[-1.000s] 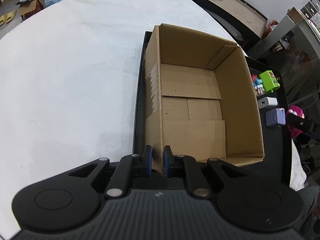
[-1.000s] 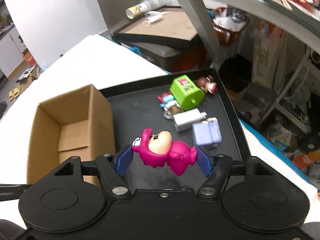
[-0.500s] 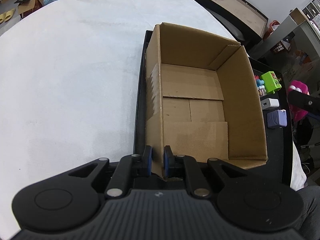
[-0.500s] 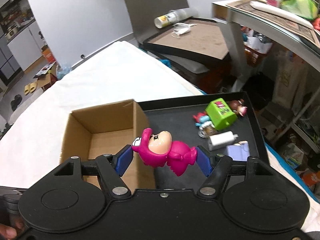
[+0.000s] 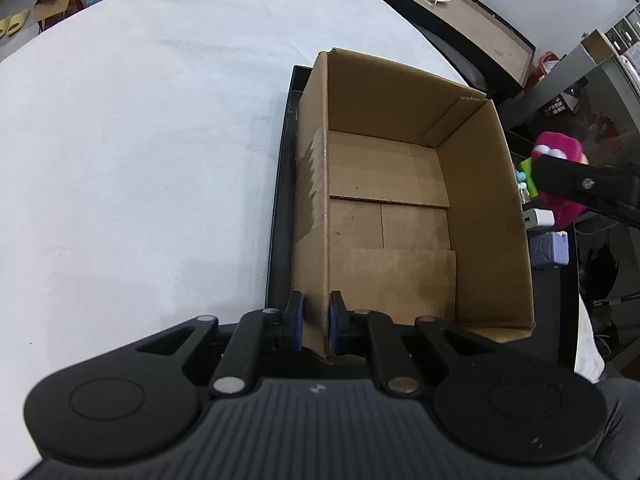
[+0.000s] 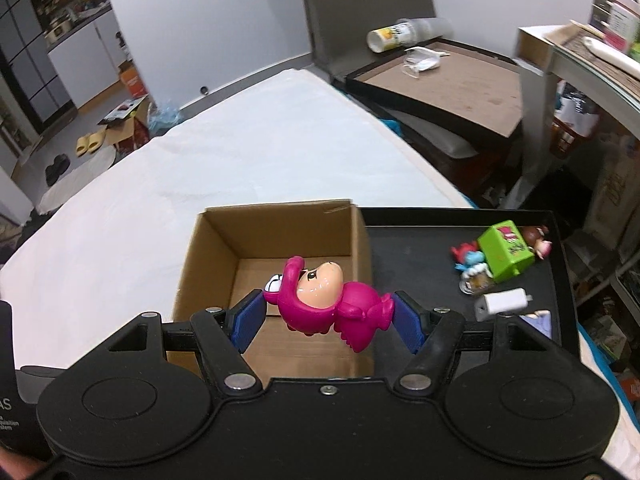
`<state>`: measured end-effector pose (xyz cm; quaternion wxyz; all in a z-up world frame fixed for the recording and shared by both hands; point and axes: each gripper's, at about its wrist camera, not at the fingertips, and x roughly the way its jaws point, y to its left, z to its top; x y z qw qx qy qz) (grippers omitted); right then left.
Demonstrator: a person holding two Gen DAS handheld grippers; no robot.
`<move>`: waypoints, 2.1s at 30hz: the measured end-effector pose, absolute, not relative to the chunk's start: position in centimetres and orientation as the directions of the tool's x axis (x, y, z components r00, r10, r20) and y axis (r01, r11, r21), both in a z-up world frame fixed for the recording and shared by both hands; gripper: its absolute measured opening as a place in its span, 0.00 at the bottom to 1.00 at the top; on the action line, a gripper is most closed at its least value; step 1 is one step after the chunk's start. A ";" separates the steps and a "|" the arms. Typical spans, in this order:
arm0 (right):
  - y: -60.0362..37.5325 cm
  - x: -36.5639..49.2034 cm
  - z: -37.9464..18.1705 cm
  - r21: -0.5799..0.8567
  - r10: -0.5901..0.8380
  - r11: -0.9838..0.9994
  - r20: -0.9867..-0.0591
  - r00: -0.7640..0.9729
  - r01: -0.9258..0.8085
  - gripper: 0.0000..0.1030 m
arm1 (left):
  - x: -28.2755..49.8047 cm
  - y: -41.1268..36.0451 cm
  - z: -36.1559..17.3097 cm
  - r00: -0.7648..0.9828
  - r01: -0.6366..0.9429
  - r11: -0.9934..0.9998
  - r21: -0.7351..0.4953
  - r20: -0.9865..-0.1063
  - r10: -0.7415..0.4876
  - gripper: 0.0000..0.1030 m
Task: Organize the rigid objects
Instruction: 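Carry the pink figurine into the box and open the right gripper, then move the right gripper to the lavender cube toy and grasp it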
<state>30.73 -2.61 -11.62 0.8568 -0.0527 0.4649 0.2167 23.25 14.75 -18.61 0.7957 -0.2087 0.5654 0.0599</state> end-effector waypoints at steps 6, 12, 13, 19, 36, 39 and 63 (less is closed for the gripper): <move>-0.3 31.1 -12.2 0.107 0.328 0.886 -0.834 0.444 -0.452 0.65 | 23.0 14.8 -18.6 0.360 -0.332 0.903 -0.274 -0.921 -0.147 0.12; 1.0 31.6 -12.5 0.178 0.380 0.874 -0.830 0.409 -0.452 0.77 | 23.0 15.1 -18.7 0.361 -0.340 0.897 -0.283 -0.920 -0.153 0.12; 0.9 31.6 -12.4 0.186 0.386 0.875 -0.826 0.412 -0.447 0.80 | 23.0 15.1 -18.7 0.361 -0.341 0.896 -0.285 -0.920 -0.155 0.12; -0.6 32.0 -11.8 0.186 0.369 0.891 -0.829 0.420 -0.414 0.80 | 23.2 14.8 -18.8 0.356 -0.340 0.899 -0.275 -0.923 -0.147 0.12; -7.6 31.5 -12.3 0.191 0.316 0.930 -0.851 0.419 -0.313 0.80 | 23.3 14.5 -18.6 0.346 -0.346 0.903 -0.256 -0.929 -0.132 0.13; -8.8 31.4 -12.7 0.185 0.301 0.937 -0.856 0.420 -0.295 0.80 | 23.3 14.5 -18.5 0.344 -0.347 0.904 -0.251 -0.931 -0.126 0.13; -15.1 32.6 -15.0 0.206 0.271 0.959 -0.863 0.426 -0.193 0.80 | 23.2 13.8 -18.1 0.335 -0.366 0.910 -0.196 -0.940 -0.067 0.14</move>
